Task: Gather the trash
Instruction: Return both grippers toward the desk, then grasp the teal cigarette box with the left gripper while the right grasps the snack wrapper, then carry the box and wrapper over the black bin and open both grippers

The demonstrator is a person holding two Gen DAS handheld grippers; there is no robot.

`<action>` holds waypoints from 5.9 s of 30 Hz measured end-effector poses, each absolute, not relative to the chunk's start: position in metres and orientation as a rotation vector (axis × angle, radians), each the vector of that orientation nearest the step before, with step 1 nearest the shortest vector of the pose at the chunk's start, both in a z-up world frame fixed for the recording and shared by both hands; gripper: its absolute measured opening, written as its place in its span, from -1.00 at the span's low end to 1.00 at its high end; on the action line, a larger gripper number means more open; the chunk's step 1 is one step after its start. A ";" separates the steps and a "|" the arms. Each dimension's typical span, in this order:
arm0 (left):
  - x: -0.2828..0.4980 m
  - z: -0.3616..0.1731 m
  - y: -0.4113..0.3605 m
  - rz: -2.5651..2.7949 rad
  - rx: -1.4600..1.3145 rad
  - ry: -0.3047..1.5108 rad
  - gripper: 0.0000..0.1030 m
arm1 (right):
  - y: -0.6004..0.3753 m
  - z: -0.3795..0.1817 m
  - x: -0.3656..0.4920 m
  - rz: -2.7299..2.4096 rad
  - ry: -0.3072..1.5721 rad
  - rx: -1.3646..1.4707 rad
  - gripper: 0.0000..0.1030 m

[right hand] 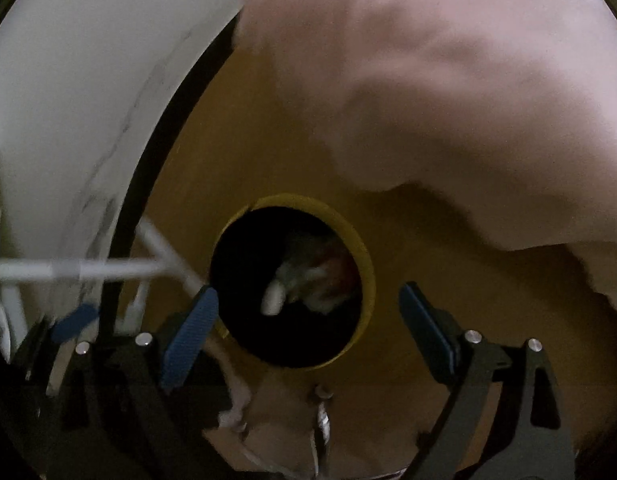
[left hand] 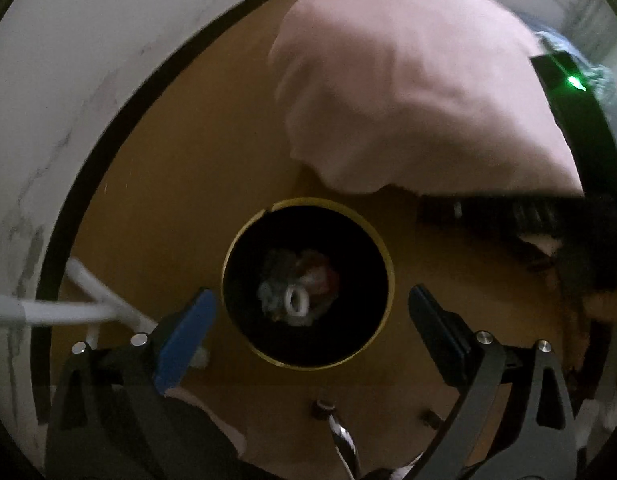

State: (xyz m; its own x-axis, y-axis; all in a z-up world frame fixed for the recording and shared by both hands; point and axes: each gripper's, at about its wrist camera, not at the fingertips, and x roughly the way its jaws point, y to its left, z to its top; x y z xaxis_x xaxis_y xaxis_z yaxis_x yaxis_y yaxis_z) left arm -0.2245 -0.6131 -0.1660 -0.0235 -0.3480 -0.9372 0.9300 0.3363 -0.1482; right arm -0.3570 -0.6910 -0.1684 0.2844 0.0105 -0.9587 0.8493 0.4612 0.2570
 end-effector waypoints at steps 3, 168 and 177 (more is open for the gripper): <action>-0.237 -0.107 -0.605 -1.228 0.560 1.022 0.83 | -0.702 -0.111 -0.375 -0.844 1.028 0.830 0.75; -0.171 0.028 -0.535 -1.213 0.521 0.889 0.09 | -0.660 -0.024 -0.346 -0.516 0.802 0.613 -0.21; -0.183 -0.169 -0.583 -1.100 0.826 1.212 0.09 | -0.686 -0.223 -0.355 -0.508 1.141 0.913 -0.21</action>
State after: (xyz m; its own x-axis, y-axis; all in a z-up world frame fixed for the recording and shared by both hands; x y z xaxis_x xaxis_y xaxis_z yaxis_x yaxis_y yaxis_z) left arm -0.1831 -0.5835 -0.1685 -0.0039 -0.2038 -0.9790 0.9545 0.2912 -0.0644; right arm -0.3553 -0.6860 -0.2230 0.3638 0.0966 -0.9265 0.7531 0.5548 0.3536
